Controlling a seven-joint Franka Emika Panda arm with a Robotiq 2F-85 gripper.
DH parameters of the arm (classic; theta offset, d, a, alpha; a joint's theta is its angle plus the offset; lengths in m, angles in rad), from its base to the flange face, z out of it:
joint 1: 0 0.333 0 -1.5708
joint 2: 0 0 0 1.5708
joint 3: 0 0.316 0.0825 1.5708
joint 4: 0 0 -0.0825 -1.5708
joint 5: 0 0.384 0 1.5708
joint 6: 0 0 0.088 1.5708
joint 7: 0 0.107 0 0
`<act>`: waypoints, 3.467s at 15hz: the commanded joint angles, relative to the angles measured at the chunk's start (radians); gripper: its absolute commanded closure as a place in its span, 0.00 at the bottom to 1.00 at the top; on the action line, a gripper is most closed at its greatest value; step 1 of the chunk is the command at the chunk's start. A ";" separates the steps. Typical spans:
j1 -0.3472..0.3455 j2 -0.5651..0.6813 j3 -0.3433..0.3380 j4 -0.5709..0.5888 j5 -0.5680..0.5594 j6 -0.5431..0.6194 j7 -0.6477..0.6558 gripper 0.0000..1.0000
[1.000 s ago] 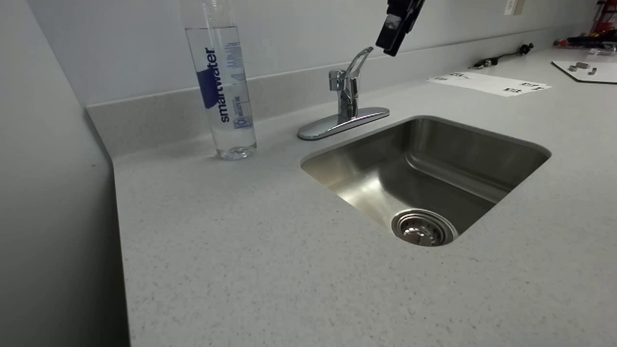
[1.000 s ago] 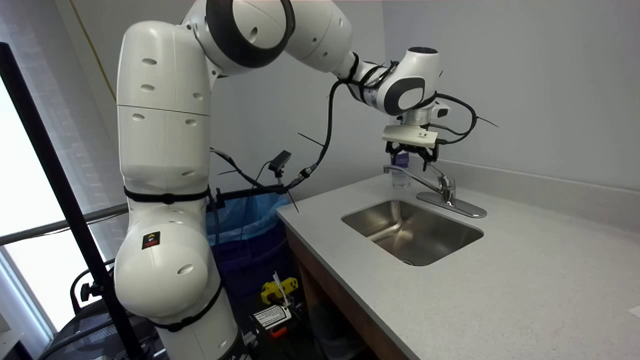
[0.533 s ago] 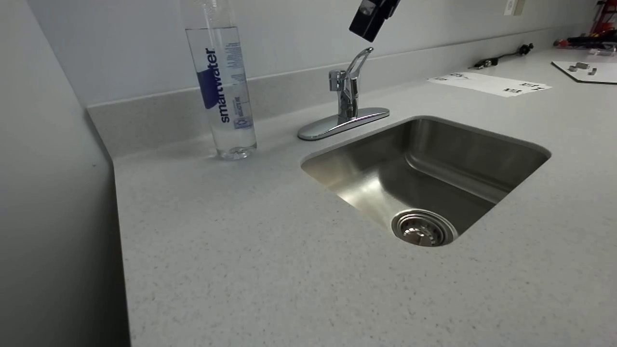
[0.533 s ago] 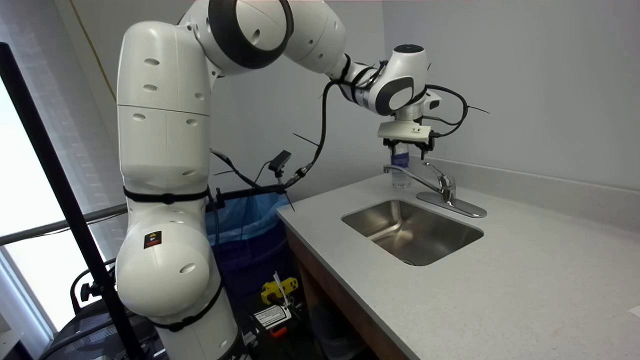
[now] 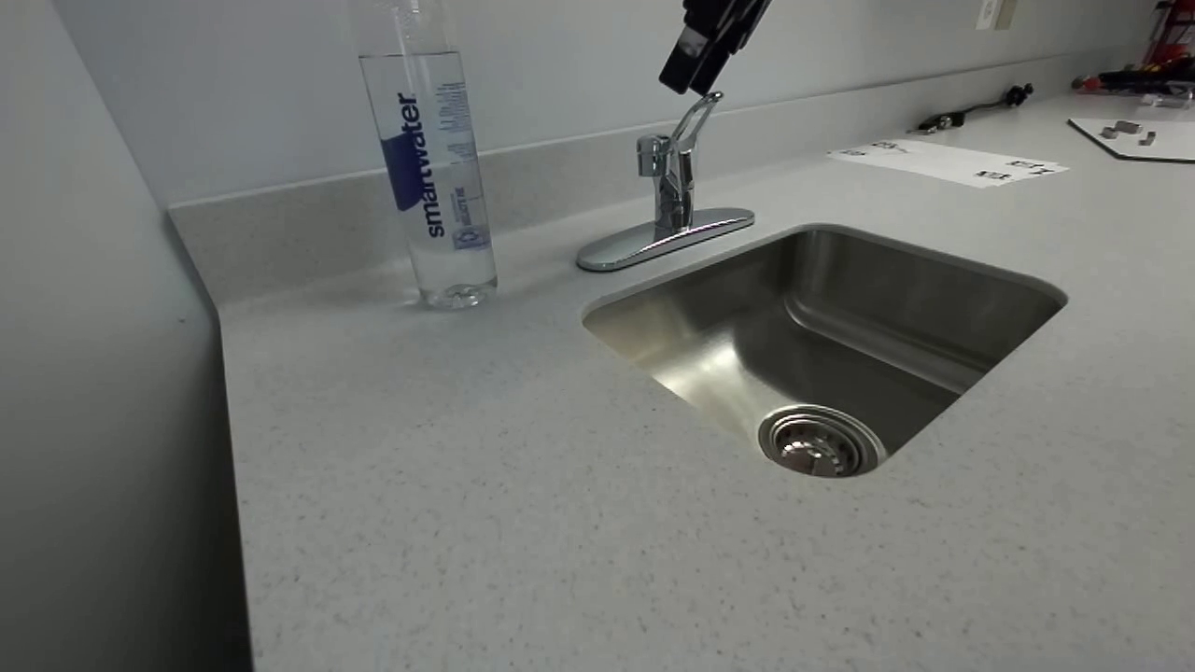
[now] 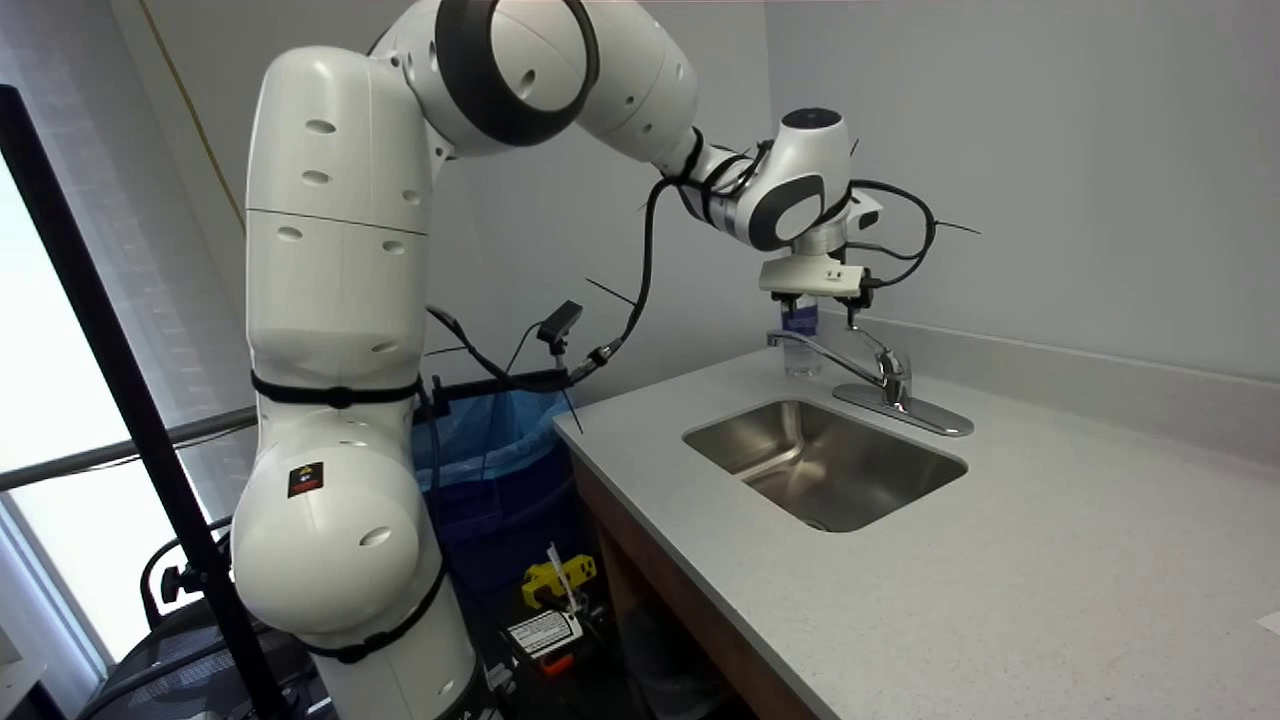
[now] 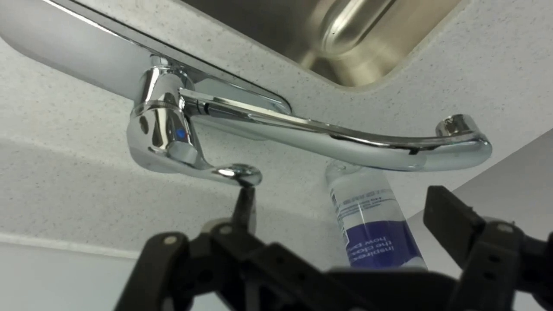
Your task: Move the spout to the left and close the tap
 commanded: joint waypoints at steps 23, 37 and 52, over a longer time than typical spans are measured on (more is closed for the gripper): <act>-0.062 -0.028 0.046 -0.157 0.083 0.249 -0.167 0.00; -0.050 -0.180 0.006 -0.150 0.072 -0.036 -0.105 0.00; 0.006 -0.373 -0.158 -0.134 0.081 -0.262 -0.070 0.00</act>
